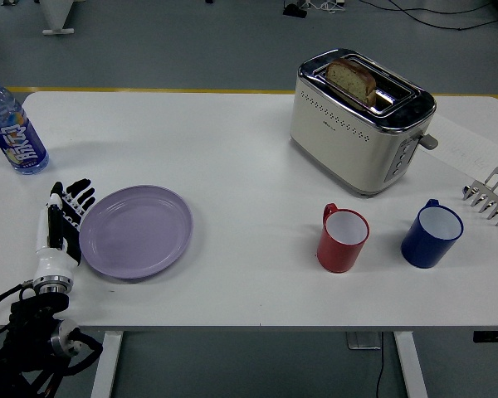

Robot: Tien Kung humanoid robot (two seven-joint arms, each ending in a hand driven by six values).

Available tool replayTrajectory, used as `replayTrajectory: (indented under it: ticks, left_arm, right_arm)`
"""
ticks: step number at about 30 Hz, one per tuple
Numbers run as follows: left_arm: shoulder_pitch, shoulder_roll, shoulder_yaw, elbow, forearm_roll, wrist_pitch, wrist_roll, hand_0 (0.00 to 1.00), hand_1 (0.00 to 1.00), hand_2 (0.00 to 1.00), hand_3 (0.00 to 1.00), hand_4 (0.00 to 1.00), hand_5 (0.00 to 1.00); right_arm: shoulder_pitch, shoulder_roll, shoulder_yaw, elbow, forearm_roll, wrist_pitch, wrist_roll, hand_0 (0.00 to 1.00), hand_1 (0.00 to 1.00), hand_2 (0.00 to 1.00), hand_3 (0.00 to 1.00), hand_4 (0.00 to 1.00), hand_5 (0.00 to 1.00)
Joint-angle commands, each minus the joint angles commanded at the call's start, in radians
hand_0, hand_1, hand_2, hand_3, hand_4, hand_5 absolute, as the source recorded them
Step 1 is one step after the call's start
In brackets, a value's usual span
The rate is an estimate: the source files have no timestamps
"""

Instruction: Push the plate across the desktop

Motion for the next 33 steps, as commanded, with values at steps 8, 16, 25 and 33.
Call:
replayTrajectory:
  ticks: [8, 16, 25, 33]
  left_arm:
    - [-0.013, -0.007, 0.031, 0.002, -0.017, -0.001, 0.002, 0.765, 0.764, 0.757, 0.598, 0.494, 0.998]
    - [-0.024, -0.022, 0.048, 0.004, -0.021, -0.001, 0.001, 0.762, 0.764, 0.758, 0.599, 0.493, 0.998]
    - [-0.030, -0.046, 0.070, 0.004, -0.027, 0.001, -0.001, 0.761, 0.765, 0.759, 0.600, 0.501, 0.998]
    - [-0.042, -0.053, 0.109, 0.010, -0.036, 0.002, -0.002, 0.763, 0.766, 0.763, 0.602, 0.502, 0.998]
  right_arm:
    - [0.002, -0.001, -0.003, 0.000, 0.002, 0.000, 0.000, 0.670, 0.624, 0.705, 0.583, 0.280, 0.169]
    - [0.002, -0.002, -0.009, 0.000, 0.010, 0.000, 0.000, 0.670, 0.624, 0.705, 0.583, 0.280, 0.169]
    - [-0.002, -0.004, -0.013, 0.001, 0.013, 0.001, -0.001, 0.669, 0.624, 0.705, 0.585, 0.280, 0.170]
    - [-0.007, -0.005, -0.012, 0.002, 0.008, 0.002, -0.004, 0.669, 0.624, 0.705, 0.585, 0.280, 0.170]
